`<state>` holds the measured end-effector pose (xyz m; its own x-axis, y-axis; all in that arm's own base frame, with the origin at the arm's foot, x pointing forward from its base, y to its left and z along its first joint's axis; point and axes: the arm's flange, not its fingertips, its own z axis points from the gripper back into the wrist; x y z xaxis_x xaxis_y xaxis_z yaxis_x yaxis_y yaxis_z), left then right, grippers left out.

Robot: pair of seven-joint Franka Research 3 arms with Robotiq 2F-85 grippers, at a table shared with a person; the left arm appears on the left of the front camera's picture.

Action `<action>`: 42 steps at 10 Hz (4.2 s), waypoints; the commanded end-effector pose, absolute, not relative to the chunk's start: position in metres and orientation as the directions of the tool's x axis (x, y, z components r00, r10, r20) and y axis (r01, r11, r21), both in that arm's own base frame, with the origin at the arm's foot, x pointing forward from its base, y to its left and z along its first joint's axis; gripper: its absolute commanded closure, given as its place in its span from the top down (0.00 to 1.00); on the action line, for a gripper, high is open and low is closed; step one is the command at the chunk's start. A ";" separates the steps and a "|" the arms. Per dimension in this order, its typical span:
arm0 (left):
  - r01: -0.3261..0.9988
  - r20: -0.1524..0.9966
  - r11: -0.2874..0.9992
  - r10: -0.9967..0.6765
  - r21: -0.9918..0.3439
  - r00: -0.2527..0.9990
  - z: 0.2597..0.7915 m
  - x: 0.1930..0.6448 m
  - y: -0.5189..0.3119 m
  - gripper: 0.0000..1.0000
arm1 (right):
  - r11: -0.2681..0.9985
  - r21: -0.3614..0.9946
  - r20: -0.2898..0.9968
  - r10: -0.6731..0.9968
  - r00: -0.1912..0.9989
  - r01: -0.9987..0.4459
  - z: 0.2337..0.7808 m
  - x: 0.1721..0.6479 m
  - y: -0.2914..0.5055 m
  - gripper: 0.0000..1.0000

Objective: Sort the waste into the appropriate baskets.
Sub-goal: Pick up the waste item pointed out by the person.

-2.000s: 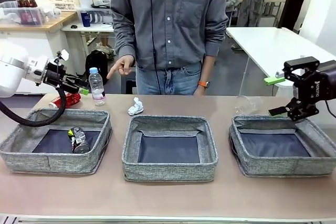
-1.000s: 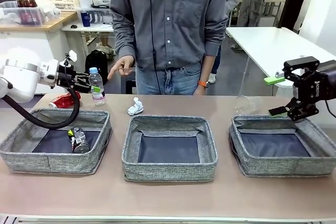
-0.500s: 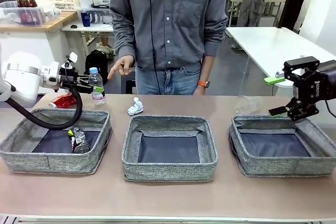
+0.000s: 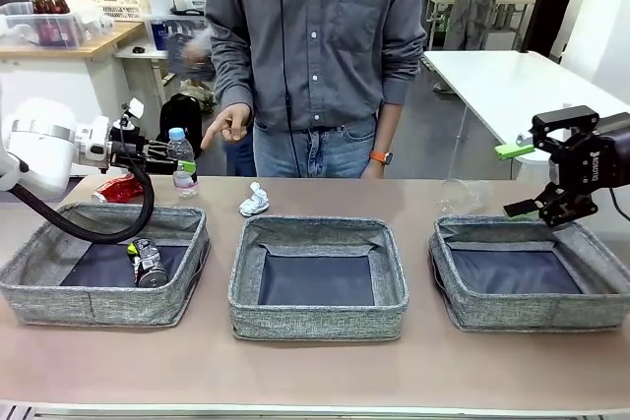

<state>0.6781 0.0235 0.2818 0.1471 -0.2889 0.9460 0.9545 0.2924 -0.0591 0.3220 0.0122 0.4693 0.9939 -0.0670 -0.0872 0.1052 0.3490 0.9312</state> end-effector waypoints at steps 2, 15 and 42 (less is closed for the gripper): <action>0.946 0.951 0.318 -0.267 -0.064 0.154 0.290 0.671 0.023 0.35 | 0.338 0.933 -0.102 -0.071 0.992 0.121 0.475 0.322 0.013 1.00; 0.578 0.572 0.695 -0.287 -0.428 0.769 0.532 0.581 0.005 0.15 | 0.338 0.933 -0.102 -0.071 0.992 0.121 0.475 0.322 0.013 1.00; 0.444 0.008 0.883 -0.448 -0.153 0.894 0.731 0.470 -0.364 0.15 | 0.338 0.933 -0.102 -0.071 0.992 0.121 0.475 0.322 0.013 1.00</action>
<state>0.4744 -0.3663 0.7347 0.8981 -0.4397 0.0090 0.4350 0.8852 -0.1649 0.3220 0.0126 0.4694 0.9940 -0.0663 -0.0875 0.1053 0.3508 0.9305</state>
